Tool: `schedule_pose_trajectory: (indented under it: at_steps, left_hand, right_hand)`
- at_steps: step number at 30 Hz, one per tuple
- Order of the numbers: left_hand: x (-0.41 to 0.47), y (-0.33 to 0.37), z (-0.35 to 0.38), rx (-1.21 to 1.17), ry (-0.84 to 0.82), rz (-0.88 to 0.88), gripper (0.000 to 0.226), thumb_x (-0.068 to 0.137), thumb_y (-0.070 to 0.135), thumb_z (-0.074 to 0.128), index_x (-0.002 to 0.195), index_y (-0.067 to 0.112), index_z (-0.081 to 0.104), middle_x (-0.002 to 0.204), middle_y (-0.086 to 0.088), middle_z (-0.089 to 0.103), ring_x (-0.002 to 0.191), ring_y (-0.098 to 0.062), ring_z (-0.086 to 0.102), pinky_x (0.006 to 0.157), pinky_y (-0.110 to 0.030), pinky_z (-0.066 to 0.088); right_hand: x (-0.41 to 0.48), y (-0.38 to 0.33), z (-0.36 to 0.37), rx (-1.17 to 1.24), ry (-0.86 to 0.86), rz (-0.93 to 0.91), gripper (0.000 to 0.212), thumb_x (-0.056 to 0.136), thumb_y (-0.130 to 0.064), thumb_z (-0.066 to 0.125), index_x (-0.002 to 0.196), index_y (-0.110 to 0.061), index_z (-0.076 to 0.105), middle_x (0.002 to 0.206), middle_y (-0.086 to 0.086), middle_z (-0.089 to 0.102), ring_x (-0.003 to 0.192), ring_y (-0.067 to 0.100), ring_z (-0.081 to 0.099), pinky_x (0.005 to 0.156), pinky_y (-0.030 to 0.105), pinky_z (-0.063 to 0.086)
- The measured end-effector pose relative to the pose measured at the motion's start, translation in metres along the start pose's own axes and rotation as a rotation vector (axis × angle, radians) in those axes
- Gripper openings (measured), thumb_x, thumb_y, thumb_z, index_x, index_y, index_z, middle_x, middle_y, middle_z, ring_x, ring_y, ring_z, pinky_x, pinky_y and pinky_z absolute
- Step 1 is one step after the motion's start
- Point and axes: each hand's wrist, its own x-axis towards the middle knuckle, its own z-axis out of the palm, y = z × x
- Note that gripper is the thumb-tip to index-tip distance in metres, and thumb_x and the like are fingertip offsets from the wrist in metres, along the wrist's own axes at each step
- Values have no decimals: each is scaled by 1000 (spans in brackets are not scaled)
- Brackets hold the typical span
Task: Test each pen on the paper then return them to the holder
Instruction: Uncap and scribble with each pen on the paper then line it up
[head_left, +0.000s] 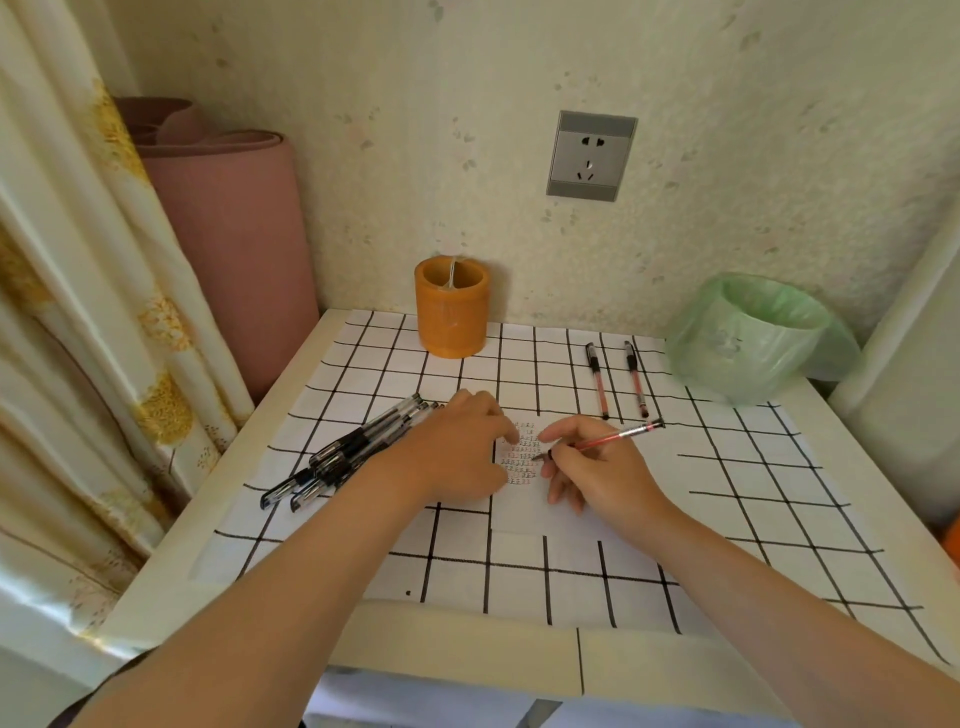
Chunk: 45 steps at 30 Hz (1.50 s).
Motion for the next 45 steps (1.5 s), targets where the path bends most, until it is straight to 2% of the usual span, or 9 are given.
schedule_pose_trajectory:
  at_steps: [3, 5, 8, 14, 20, 23, 31, 38, 45]
  left_hand:
    - [3, -1, 2, 24, 27, 41, 64, 82, 44, 67, 142, 30, 48, 142, 10, 35, 133, -11, 26, 105, -31, 33]
    - [3, -3, 4, 32, -35, 47, 80, 79, 57, 70, 148, 31, 40, 152, 10, 28, 140, -11, 20, 111, -33, 28]
    - [4, -5, 8, 46, -133, 40, 91, 78, 63, 70, 153, 29, 31, 160, 8, 20, 145, -13, 12, 115, -32, 19]
    - [4, -8, 11, 12, -113, 42, 91, 76, 62, 72, 151, 28, 34, 155, 9, 24, 141, -13, 17, 112, -31, 23]
    - [5, -6, 12, 11, -79, 40, 88, 75, 66, 70, 148, 29, 37, 149, 9, 31, 138, -14, 24, 112, -35, 31]
    - [5, -5, 13, 29, -78, 46, 90, 76, 66, 69, 151, 32, 32, 147, 9, 31, 136, -14, 25, 109, -33, 31]
    - [5, -4, 12, 15, -96, 27, 89, 76, 65, 70, 151, 33, 33, 149, 8, 29, 139, -15, 21, 111, -34, 28]
    - [5, -3, 12, 10, -98, 15, 89, 76, 65, 70, 151, 34, 34, 148, 8, 29, 138, -14, 21, 113, -35, 29]
    - [5, -3, 12, 3, -98, 8, 88, 76, 64, 71, 150, 34, 34, 149, 9, 29, 139, -14, 20, 112, -34, 27]
  right_hand:
    - [2, 1, -1, -44, -15, 5, 12, 86, 5, 59, 91, -5, 65, 69, 13, 70, 56, 25, 64, 45, 30, 44]
    - [4, 1, -3, -77, -32, 4, 10, 84, 4, 64, 89, -5, 64, 65, 15, 69, 51, 21, 60, 44, 30, 44]
    - [7, 2, -6, -151, -47, -36, 8, 80, 2, 68, 77, -5, 63, 61, 13, 65, 47, 18, 57, 44, 29, 44]
    - [8, 4, -5, -248, -116, -122, 26, 77, 8, 65, 65, -12, 54, 54, -6, 58, 44, 11, 53, 42, 25, 42]
    - [7, 4, -5, -280, -147, -161, 23, 79, 10, 65, 67, -6, 53, 55, -12, 58, 45, -1, 52, 42, 19, 39]
    - [7, 4, -6, -287, -149, -166, 24, 80, 11, 64, 67, -4, 52, 54, -17, 57, 47, -3, 54, 43, 15, 37]
    - [9, 6, -4, -323, -148, -192, 28, 77, 8, 67, 64, -14, 56, 59, -14, 58, 54, -3, 53, 49, 15, 38]
    - [7, 5, -4, -344, -142, -204, 28, 77, 5, 67, 62, -14, 53, 58, -15, 56, 55, -3, 53, 48, 16, 37]
    - [5, 5, -3, -344, -135, -222, 32, 79, 9, 65, 61, -13, 51, 56, -21, 56, 55, -6, 55, 48, 10, 35]
